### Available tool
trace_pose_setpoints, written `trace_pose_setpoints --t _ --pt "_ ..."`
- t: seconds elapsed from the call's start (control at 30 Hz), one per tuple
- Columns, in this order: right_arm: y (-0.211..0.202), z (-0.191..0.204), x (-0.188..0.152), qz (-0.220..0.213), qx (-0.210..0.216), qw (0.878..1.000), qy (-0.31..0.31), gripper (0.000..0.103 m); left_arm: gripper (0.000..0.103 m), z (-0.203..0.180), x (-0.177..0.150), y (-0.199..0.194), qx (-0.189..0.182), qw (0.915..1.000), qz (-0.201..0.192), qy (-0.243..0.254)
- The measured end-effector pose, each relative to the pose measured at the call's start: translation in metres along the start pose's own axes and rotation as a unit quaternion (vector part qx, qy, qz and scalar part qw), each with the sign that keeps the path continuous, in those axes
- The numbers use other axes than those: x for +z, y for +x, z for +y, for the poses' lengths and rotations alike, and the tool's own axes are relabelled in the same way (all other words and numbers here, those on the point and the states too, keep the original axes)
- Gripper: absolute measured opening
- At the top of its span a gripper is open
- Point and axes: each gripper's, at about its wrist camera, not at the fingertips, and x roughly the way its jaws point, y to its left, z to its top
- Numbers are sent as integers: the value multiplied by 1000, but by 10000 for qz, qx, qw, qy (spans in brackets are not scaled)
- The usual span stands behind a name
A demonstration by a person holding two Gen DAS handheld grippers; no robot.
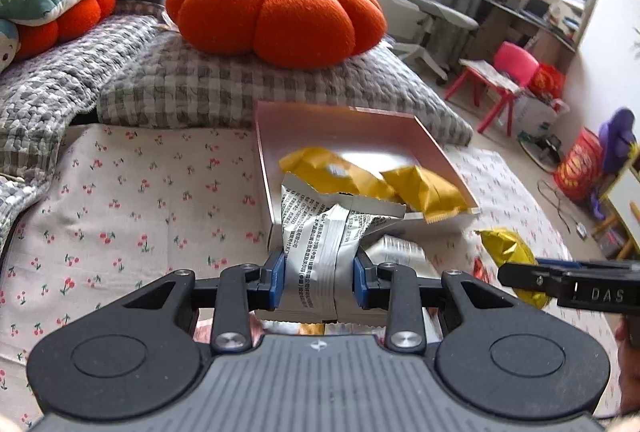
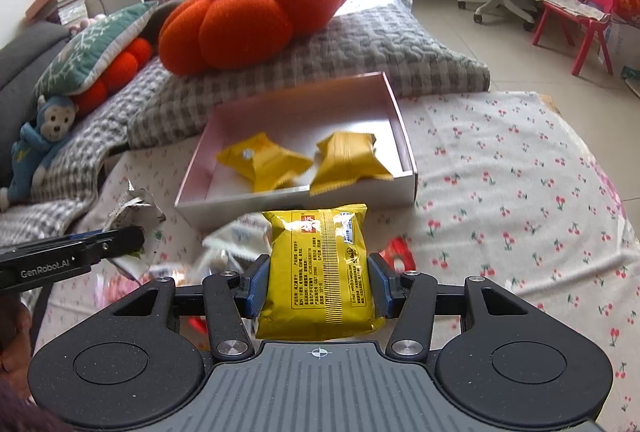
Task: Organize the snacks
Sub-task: 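Carry the silver wrapper and yellow biscuit pack into the box and release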
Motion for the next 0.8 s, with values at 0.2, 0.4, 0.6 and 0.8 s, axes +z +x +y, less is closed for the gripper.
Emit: trace_pose_setpoints --t 0.2,0.4,0.6,0.8 --pt "13 -1 19 -119 3 9995 277 50 30 -14 12 12 262 9995 -138 -127" --pt "32 -13 32 -174 74 9982 574 50 30 -16 21 29 279 9987 -110 -402" --pt "53 -28 53 -301 327 9950 898 50 30 -13 30 53 476 9982 -23 -364" --pt "76 -31 68 -295 364 9950 878 50 30 -12 38 76 626 9978 81 -220"
